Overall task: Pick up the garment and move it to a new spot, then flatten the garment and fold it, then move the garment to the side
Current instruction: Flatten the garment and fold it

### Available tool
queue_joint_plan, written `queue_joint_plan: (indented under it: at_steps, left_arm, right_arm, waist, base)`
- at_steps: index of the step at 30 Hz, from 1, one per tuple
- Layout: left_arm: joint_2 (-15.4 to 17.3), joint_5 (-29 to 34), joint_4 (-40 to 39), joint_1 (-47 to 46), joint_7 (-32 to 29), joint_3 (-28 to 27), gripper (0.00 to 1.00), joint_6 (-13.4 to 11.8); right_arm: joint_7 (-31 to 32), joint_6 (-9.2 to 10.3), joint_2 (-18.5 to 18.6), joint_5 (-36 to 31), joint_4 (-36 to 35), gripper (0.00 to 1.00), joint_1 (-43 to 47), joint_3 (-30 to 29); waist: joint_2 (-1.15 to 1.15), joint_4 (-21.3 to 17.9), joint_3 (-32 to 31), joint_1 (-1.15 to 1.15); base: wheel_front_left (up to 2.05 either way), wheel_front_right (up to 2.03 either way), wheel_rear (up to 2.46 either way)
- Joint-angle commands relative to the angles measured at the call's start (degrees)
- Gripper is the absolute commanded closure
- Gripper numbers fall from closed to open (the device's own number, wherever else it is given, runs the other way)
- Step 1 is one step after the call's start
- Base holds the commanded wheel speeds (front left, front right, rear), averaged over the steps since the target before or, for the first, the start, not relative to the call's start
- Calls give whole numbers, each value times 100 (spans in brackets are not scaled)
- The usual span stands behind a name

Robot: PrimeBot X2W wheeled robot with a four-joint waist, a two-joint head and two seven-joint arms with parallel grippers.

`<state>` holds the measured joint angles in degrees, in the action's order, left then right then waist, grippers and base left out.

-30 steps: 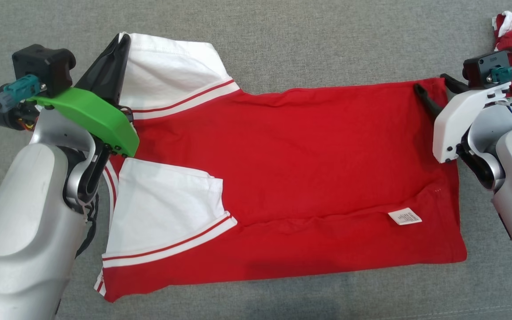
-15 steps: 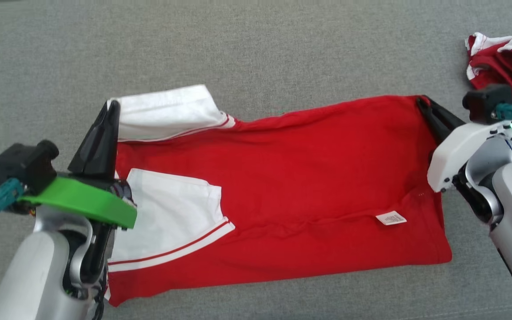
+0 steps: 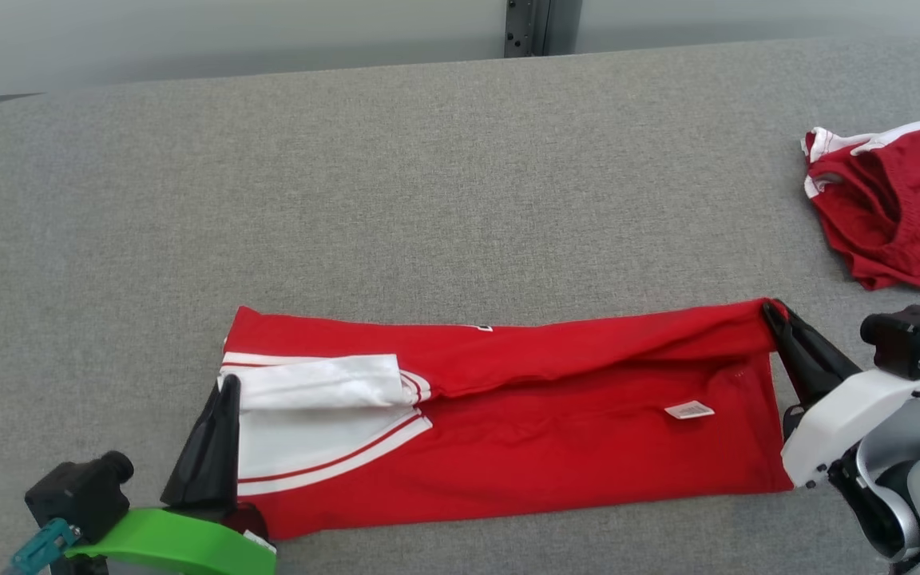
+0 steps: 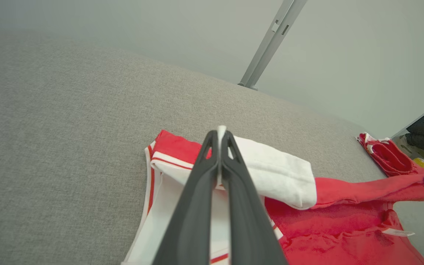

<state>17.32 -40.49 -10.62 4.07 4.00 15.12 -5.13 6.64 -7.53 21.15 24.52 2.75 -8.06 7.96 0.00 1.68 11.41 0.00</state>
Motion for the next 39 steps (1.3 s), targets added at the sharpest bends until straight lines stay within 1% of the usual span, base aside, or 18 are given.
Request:
queue_joint_plan:
  at_steps: [1,4,9,10,11,12,13,14,15,19,25,27,29,32,34,39]
  left_arm:
    - [-33,-82,59,117,43,5,100,-17]
    - [-110,-152,326,232,81,53,100,61]
    - [-174,-241,997,220,191,81,100,181]
    - [-188,-268,1093,213,218,85,100,216]
    - [-190,-280,1166,211,242,84,100,236]
    - [-197,-298,1233,225,278,80,66,261]
    - [-213,-312,1273,261,296,89,22,279]
    - [-226,-339,1299,294,301,101,0,302]
    - [-229,-378,1310,406,320,116,0,329]
    - [-181,-425,1128,640,361,106,0,333]
    - [-136,-308,790,813,515,-2,0,136]
    - [-145,-249,758,751,536,21,0,94]
    - [-172,-165,741,630,564,68,0,73]
    - [-241,-19,765,463,603,162,0,44]
    - [-297,56,817,352,645,232,0,23]
    - [-433,191,1000,108,730,399,0,59]
  right_arm:
    - [51,8,-56,-43,-102,100,171,-77]
    - [147,8,-186,-115,-238,100,452,-155]
    - [189,8,-350,-253,-204,100,711,-119]
    - [173,9,-369,-274,-187,94,763,-148]
    - [168,8,-401,-270,-163,69,822,-176]
    - [157,8,-448,-259,-142,45,874,-200]
    - [115,8,-496,-264,-131,0,917,-243]
    - [90,8,-529,-281,-128,0,951,-261]
    - [23,8,-650,-265,-88,0,1086,-336]
    - [-127,8,-836,-211,-69,0,1316,-635]
    - [-378,8,-1148,-364,-177,0,1493,-1433]
    - [-383,8,-1231,-470,-247,0,1419,-1569]
    - [-309,8,-1293,-548,-265,0,1323,-1572]
    - [-190,8,-1305,-591,-100,0,1119,-1434]
    - [-108,8,-1319,-613,114,0,940,-1277]
    - [42,8,-1297,-694,790,0,618,-996]
  waist:
    - [0,10,-49,0]
    - [0,1,-73,0]
    - [0,-43,-135,0]
    - [0,-49,-151,0]
    - [0,-55,-170,0]
    - [0,-63,-191,0]
    - [0,-74,-217,0]
    - [0,-82,-239,0]
    - [0,-99,-306,0]
    - [0,-115,-420,0]
    - [0,-60,-578,0]
    - [0,-52,-598,0]
    - [0,-38,-610,0]
    - [0,-11,-611,0]
    - [0,3,-604,0]
    - [0,120,-572,0]
  base:
    - [0,0,0]
    - [0,0,0]
    - [0,0,0]
    - [0,0,0]
    - [0,0,0]
    - [0,0,0]
    - [0,0,0]
    - [0,0,0]
    - [0,0,0]
    - [0,0,0]
    - [0,0,0]
    - [0,0,0]
    - [0,0,0]
    - [0,0,0]
    - [0,0,0]
    - [0,0,0]
